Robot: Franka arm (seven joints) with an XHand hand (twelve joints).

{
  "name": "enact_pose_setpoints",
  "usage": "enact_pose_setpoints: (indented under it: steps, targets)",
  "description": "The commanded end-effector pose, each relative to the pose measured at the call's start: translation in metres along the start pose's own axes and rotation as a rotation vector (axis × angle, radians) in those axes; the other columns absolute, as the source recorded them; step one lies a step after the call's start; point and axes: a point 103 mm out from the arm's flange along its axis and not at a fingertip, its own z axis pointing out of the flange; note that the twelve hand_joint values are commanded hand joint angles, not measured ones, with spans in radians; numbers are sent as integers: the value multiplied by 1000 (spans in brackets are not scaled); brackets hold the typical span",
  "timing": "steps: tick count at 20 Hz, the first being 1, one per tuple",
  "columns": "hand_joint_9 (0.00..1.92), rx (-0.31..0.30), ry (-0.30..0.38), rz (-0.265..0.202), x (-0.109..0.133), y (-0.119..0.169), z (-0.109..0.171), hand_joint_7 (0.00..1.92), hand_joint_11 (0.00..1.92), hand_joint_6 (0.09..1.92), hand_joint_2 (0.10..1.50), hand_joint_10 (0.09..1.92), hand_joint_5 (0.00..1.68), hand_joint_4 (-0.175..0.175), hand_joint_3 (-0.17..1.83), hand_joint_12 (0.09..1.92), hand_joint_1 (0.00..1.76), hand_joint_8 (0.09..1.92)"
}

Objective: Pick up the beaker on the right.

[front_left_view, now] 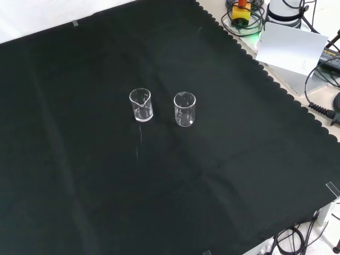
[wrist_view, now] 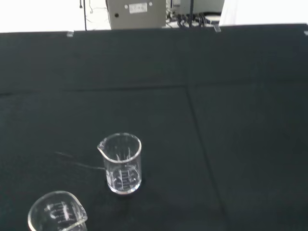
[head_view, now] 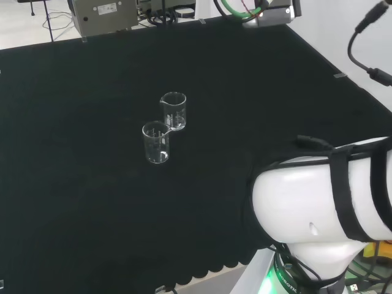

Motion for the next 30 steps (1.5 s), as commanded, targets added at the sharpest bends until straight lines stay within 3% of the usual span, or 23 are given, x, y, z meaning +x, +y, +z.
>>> enact_pose_setpoints:
  steps: [1, 5, 11, 21, 26, 28, 30]
  targets:
    - [56, 45, 23, 18, -12, 43, 46, 0, 0, 87, 1389, 671, 320, -41, 121, 1255, 62, 299]
    - [129, 36, 75, -2, -20, 73, 73, 40, 0, 87, 1350, 695, 322, -43, 103, 1305, 149, 378]
    - [250, 74, 154, -15, -28, 105, 115, 58, 9, 87, 1216, 734, 328, -48, 57, 1414, 401, 548]
    - [341, 134, 283, -75, -19, 122, 179, 130, 65, 87, 1013, 737, 366, -40, -44, 1419, 758, 623]
    - [348, 184, 331, -98, -11, 128, 209, 139, 79, 87, 951, 715, 389, -37, -90, 1410, 753, 635]
    - [342, 233, 350, -107, -8, 133, 221, 139, 78, 87, 933, 710, 388, -36, -102, 1410, 749, 636]
    - [330, 225, 377, -118, -4, 136, 231, 129, 73, 87, 922, 704, 379, -31, -111, 1410, 757, 632]
